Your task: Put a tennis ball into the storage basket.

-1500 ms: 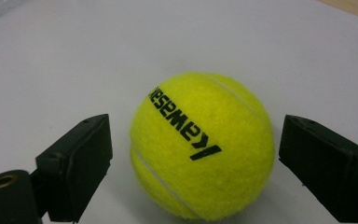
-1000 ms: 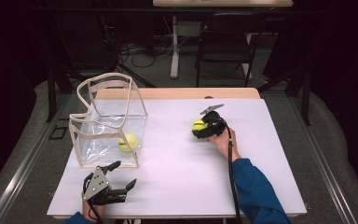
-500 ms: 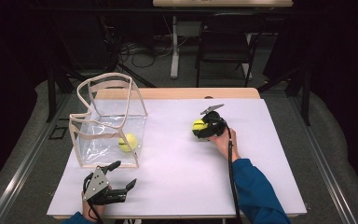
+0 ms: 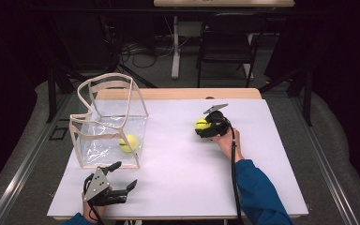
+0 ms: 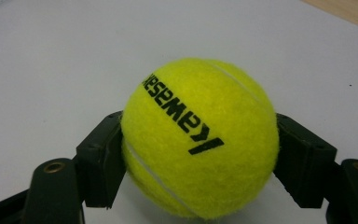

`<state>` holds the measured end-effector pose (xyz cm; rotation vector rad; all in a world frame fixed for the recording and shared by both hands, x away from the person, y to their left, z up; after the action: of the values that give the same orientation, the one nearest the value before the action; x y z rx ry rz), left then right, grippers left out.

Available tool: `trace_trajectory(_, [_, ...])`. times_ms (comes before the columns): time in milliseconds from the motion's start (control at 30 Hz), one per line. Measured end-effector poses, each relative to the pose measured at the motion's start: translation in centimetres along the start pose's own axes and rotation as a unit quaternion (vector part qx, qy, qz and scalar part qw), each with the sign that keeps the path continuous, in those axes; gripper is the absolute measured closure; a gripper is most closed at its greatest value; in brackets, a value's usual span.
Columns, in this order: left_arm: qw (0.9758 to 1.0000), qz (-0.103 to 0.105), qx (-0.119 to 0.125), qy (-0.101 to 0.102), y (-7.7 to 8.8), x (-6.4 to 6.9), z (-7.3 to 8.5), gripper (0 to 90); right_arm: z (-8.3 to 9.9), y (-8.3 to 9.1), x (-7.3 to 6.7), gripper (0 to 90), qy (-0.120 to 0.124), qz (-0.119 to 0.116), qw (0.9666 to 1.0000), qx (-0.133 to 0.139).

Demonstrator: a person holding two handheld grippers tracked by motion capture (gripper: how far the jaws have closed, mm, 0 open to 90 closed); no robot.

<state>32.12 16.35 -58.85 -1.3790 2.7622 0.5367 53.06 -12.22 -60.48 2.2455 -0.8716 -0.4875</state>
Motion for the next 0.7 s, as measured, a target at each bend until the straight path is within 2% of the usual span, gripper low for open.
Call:
trace_trajectory(433, [1.0, 0.002, -0.001, 0.0, 0.0, 0.0, 0.0, 16.1, -0.7, 1.2, -0.5, 26.2, 0.015, 0.006, 0.9998, 0.01])
trace_trajectory(700, [1.0, 0.002, -0.002, -0.001, 0.0, 0.0, 0.0, 16.1, -1.1, 1.7, -1.2, 26.2, 0.026, 0.002, 0.9995, 0.015])
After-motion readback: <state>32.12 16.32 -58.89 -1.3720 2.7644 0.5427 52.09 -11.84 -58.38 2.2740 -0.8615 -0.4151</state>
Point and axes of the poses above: each handheld gripper's, and its own axes: y roughly backward along the jaws, z roughly out of its underside, x roughly to its right, the point moved 10 cm from there along -y, roughly forward along the jaws, and after that the axes turned 8 degrees about -z, right-handed, at the moved point
